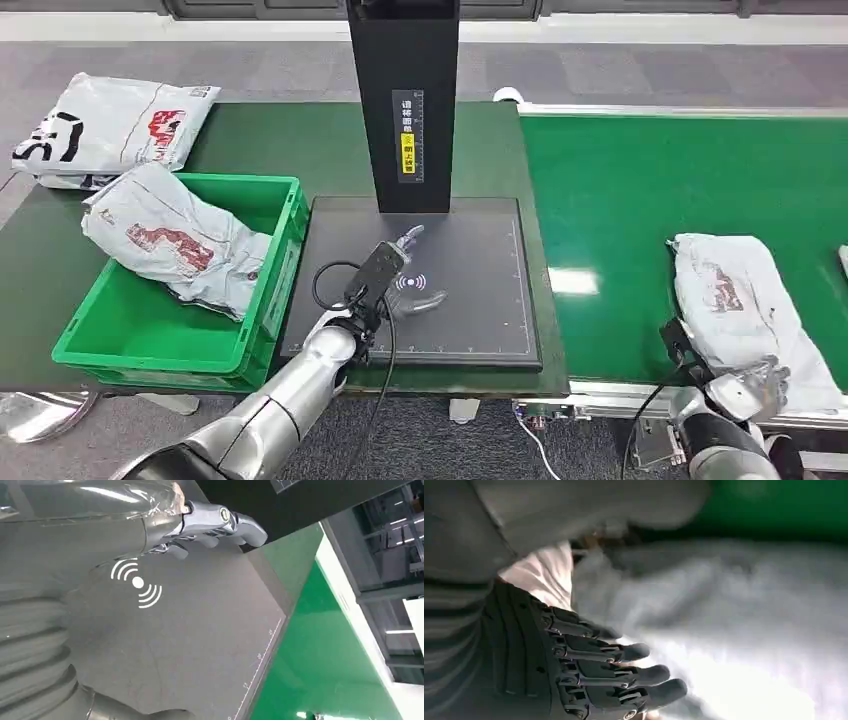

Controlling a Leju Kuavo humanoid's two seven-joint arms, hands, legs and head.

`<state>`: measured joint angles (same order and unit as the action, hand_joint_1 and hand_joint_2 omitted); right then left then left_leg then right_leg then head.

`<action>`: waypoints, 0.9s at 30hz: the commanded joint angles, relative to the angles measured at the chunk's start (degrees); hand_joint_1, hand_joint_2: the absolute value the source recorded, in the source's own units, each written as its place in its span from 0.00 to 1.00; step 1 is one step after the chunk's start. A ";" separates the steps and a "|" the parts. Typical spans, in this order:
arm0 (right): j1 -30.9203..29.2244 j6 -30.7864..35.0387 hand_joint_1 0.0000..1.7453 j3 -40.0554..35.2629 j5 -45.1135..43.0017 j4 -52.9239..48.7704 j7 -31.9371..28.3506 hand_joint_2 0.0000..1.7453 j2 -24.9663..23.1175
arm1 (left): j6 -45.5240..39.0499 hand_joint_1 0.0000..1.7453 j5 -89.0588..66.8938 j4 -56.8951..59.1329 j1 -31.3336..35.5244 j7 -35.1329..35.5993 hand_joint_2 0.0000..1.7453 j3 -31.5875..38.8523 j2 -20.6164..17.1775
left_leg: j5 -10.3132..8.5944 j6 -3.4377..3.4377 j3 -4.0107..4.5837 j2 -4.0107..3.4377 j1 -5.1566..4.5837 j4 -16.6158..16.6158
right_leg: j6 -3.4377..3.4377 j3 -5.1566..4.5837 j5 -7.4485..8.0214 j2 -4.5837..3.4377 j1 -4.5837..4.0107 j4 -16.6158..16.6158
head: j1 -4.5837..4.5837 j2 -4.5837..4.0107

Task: Moved the parcel from conveyor to table for the left to box.

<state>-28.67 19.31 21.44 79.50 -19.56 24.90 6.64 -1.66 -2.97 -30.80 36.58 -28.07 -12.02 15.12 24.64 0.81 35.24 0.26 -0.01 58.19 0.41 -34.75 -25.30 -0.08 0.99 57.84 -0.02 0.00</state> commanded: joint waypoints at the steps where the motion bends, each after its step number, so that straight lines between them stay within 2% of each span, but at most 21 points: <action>1: -2.68 -1.79 1.00 9.08 -1.56 3.82 -4.81 1.00 0.17 | 0.99 0.00 0.30 4.44 3.83 0.95 1.00 -2.23 -1.51 | 0.02 0.01 -0.10 -0.03 0.07 -0.02 | -0.05 0.13 0.01 0.01 -0.08 -0.09 | 0.00 0.00; 4: -2.77 0.27 1.00 9.68 -1.47 2.76 -8.07 1.00 -0.45 | 0.61 0.00 0.64 4.08 3.09 0.91 1.00 -1.46 -2.31 | 0.02 0.01 -0.10 -0.06 0.03 -0.03 | -0.03 0.10 0.01 -0.04 -0.04 -0.06 | 0.00 0.00; 7: -2.98 0.64 1.00 9.87 -1.43 2.55 -8.89 1.00 -0.75 | 0.48 0.00 0.70 3.62 2.69 0.75 1.00 -1.26 -2.44 | 0.04 0.01 -0.09 -0.24 0.03 -0.01 | -0.01 0.06 0.05 -0.22 -0.04 -0.04 | -0.02 0.00; 12: -4.68 7.67 1.00 12.39 -9.65 -1.51 -24.55 1.00 -5.20 | -4.21 0.00 3.13 1.21 -0.29 -0.29 1.00 2.23 -4.05 | 0.04 0.05 -0.21 -0.65 0.05 -0.09 | -0.09 0.04 0.17 -0.54 -0.06 -0.10 | 0.00 0.00; 13: -5.59 8.28 1.00 13.01 -13.63 -4.08 -31.21 1.00 -7.12 | -5.71 0.00 3.05 0.99 -0.40 -0.60 1.00 2.62 -4.40 | 0.07 0.05 -0.24 -0.79 0.03 -0.08 | -0.08 0.00 0.19 -0.68 -0.04 -0.06 | 0.00 0.00; 14: -6.19 6.97 1.00 12.14 -15.53 -5.56 -33.34 1.00 -8.02 | -6.24 0.00 3.07 0.91 -0.38 -0.68 1.00 2.85 -4.63 | 0.05 0.06 -0.25 -0.81 0.05 -0.11 | -0.10 0.01 0.22 -0.69 -0.06 -0.10 | 0.00 0.00; 16: -6.28 6.27 1.00 10.79 -15.80 -7.07 -31.76 1.00 -8.54 | -6.05 0.00 3.09 0.87 -0.27 -0.60 1.00 2.95 -4.79 | 0.04 0.08 -0.14 -0.91 0.03 -0.07 | -0.11 -0.14 0.24 -0.76 -0.04 -0.01 | 0.00 0.00; 17: -6.21 6.16 1.00 10.69 -15.88 -7.18 -31.69 1.00 -8.45 | -6.12 0.00 3.07 0.86 -0.21 -0.56 1.00 2.93 -4.73 | 0.00 0.04 -0.06 -0.64 0.01 -0.03 | -0.07 -0.11 0.17 -0.49 -0.02 0.05 | 0.00 0.00; 23: -5.38 6.26 1.00 9.77 -17.39 -7.21 -32.21 1.00 -7.85 | -6.34 0.00 2.99 0.95 -0.12 -0.44 1.00 2.88 -4.48 | -0.11 0.05 -0.08 -0.09 0.05 -0.05 | -0.05 0.06 0.08 -0.04 -0.06 0.01 | 0.00 0.00; 27: -5.38 6.26 1.00 9.77 -17.39 -7.21 -32.21 1.00 -7.85 | -6.34 0.00 2.99 0.95 -0.12 -0.44 1.00 2.88 -4.48 | -0.09 0.05 -0.06 -0.11 0.03 -0.07 | -0.05 0.08 0.08 -0.06 -0.04 -0.01 | 0.00 0.00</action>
<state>-31.90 25.86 28.74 62.45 -26.20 -7.26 0.57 -7.91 -0.09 -31.10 35.76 -28.72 -11.80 11.61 24.49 0.86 35.28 0.35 0.02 58.16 0.40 -34.72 -25.22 0.02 0.96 57.88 -0.02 0.00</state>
